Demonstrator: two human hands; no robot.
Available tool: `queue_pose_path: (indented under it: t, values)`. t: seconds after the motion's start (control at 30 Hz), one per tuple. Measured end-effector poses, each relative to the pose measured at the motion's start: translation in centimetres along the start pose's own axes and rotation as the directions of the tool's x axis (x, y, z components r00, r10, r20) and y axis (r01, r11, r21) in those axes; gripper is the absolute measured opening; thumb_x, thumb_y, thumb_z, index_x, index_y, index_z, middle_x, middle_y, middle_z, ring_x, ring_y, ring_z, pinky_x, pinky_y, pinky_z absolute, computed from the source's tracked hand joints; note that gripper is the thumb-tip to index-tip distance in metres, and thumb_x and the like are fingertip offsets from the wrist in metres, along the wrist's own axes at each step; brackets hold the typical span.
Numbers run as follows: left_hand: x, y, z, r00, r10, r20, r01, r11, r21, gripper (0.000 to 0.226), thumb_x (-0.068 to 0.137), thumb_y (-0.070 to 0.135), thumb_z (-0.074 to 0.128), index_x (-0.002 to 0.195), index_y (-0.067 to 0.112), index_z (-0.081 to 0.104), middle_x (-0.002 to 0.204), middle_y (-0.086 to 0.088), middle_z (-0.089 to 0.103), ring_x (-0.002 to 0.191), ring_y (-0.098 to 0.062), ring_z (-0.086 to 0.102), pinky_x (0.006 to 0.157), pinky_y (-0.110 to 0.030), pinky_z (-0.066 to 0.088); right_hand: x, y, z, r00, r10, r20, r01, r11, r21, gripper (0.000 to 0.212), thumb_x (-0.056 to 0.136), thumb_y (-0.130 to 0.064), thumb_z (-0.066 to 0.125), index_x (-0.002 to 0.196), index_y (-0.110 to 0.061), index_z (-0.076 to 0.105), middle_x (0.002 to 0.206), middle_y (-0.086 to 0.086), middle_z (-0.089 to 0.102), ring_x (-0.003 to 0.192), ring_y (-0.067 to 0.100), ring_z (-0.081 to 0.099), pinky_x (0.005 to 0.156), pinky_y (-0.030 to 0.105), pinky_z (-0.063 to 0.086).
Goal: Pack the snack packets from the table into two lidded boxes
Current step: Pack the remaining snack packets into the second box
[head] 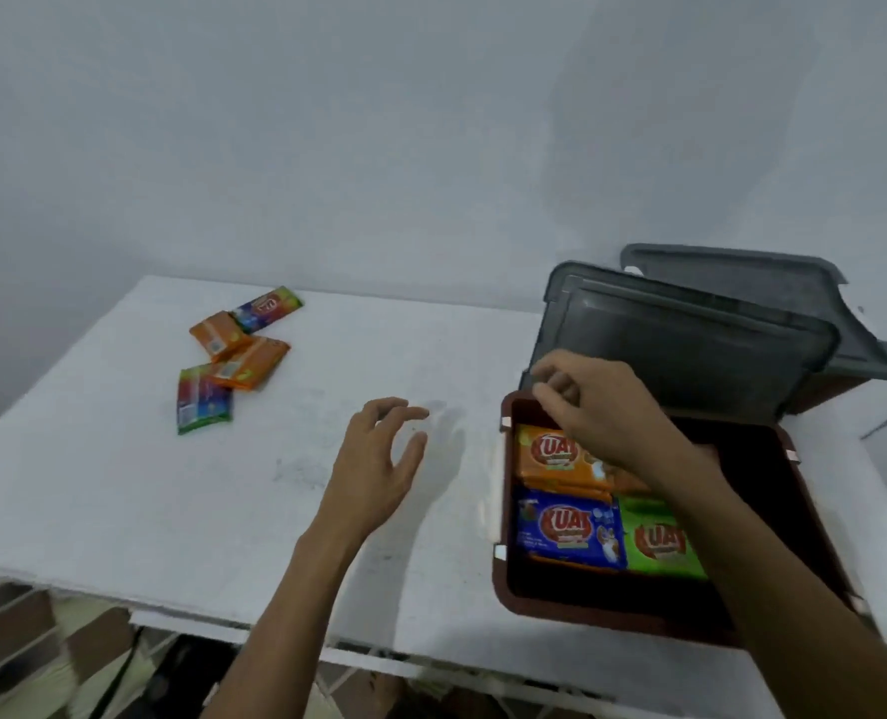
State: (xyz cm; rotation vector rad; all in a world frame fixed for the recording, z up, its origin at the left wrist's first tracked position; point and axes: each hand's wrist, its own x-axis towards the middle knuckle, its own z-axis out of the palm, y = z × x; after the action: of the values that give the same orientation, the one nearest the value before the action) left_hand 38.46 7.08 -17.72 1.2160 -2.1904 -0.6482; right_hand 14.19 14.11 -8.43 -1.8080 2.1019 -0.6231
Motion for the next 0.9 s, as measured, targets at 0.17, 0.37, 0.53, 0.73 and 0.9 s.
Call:
queue_pose_path:
  t: [0.17,0.37,0.53,0.73,0.9]
  values:
    - [2.6,-9.3,-4.9,0.980,-0.170,-0.105,0.182,0.977,0.112,0.024,0.092,0.025,0.059,0.116,0.024,0.065,0.122,0.000,0.058,0.112,-0.017,0.053,0.093,-0.024,0.038,8.8,-7.2,7.3,0.985,-0.163,0.054,0.158,0.984,0.077,0.030,0.096,-0.034,0.051,0.125,-0.028,0.053,0.110,0.003,0.062,0.098,0.019,0.059,0.086,0.036,0.050]
    - [4.6,-19.2,-9.6,0.830,-0.497,-0.253,0.554,0.790,0.262,0.047,0.087,0.038,0.063,0.127,0.016,0.051,0.130,-0.013,0.052,0.113,-0.034,0.051,0.089,-0.045,0.048,18.0,-15.6,18.2,0.898,-0.326,0.295,0.344,0.939,-0.009,0.049,0.096,-0.034,0.050,0.143,-0.027,0.038,0.123,0.011,0.052,0.103,0.029,0.059,0.084,0.039,0.051]
    - [6.4,-23.9,-11.3,0.774,-0.595,-0.216,0.633,0.740,0.228,0.074,0.076,0.056,0.069,0.134,0.017,0.043,0.136,-0.014,0.047,0.120,-0.033,0.046,0.094,-0.047,0.047,23.1,-20.3,25.1,0.827,-0.314,0.467,0.378,0.924,-0.048,0.064,0.091,-0.042,0.058,0.148,-0.033,0.030,0.142,0.014,0.036,0.123,0.033,0.045,0.099,0.044,0.043]
    - [7.7,-25.7,-11.5,0.788,-0.585,-0.193,0.615,0.759,0.213,0.077,0.076,0.056,0.069,0.137,0.021,0.038,0.131,-0.010,0.051,0.116,-0.028,0.046,0.090,-0.040,0.047,25.6,-22.0,27.8,0.786,-0.314,0.533,0.490,0.841,-0.227,0.060,0.088,-0.038,0.060,0.143,-0.042,0.034,0.135,0.016,0.034,0.118,0.035,0.041,0.098,0.045,0.043]
    - [8.1,-24.9,-11.9,0.795,-0.585,-0.160,0.605,0.746,0.279,0.082,0.080,0.050,0.068,0.147,0.027,0.025,0.136,-0.010,0.047,0.122,-0.027,0.044,0.089,-0.040,0.048,25.8,-20.9,26.1,0.848,-0.374,0.375,0.474,0.852,-0.221,0.045,0.097,-0.020,0.045,0.140,-0.028,0.033,0.115,0.016,0.059,0.095,0.032,0.059,0.074,0.037,0.048]
